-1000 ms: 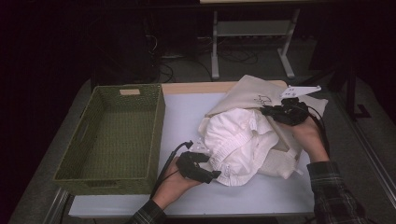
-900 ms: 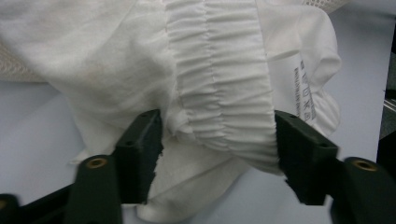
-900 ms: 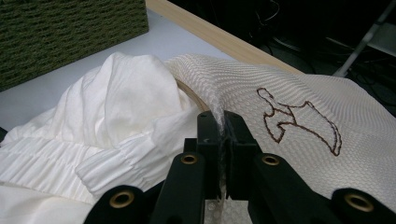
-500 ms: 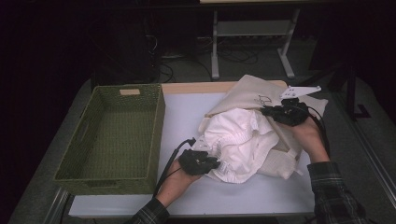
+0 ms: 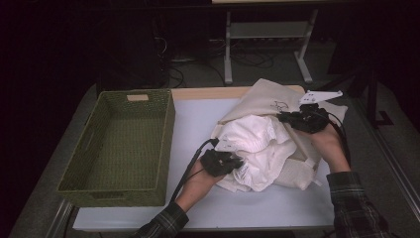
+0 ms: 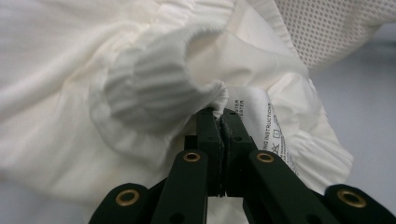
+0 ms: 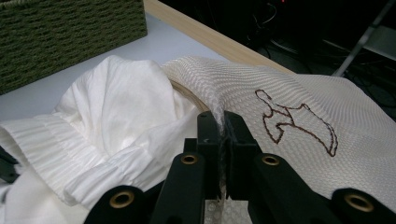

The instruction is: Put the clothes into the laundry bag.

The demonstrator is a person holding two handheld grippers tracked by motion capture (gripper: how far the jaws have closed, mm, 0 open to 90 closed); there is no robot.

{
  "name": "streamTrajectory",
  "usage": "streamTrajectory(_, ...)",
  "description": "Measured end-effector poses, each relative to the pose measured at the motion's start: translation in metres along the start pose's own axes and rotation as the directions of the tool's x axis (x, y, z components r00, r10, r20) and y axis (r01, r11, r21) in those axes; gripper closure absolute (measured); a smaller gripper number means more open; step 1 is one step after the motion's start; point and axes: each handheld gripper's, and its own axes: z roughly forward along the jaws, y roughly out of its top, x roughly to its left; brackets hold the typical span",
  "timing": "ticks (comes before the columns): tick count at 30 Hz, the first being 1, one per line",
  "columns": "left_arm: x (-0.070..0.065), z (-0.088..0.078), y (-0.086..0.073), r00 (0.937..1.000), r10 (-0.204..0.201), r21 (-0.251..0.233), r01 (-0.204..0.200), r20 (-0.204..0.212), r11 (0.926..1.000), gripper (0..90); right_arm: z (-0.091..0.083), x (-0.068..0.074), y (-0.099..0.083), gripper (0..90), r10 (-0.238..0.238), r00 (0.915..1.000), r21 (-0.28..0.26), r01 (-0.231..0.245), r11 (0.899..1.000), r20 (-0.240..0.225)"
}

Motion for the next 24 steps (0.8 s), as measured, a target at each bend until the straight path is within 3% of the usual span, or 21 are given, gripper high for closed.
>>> streamTrajectory(10, 0.006, 0.028, 0.032, 0.9993, 0.033, 0.000, -0.033, -0.019, 0.9995, 88.1, -0.001, 0.002, 0.001, 86.2, -0.006, 1.0000, -0.004, 0.006, 1.000, -0.007)
streamTrajectory(18, 0.010, 0.057, 0.054, 0.9985, 0.037, 0.012, -0.037, -0.041, 0.9993, 88.1, -0.006, 0.004, 0.003, 86.2, -0.007, 0.9999, -0.023, 0.006, 1.000, -0.011)
streamTrajectory(24, 0.013, 0.076, 0.069, 0.9986, 0.010, -0.004, -0.010, -0.052, 0.9999, 88.1, -0.009, 0.003, 0.004, 86.2, -0.006, 0.9999, -0.029, 0.006, 1.000, -0.012)
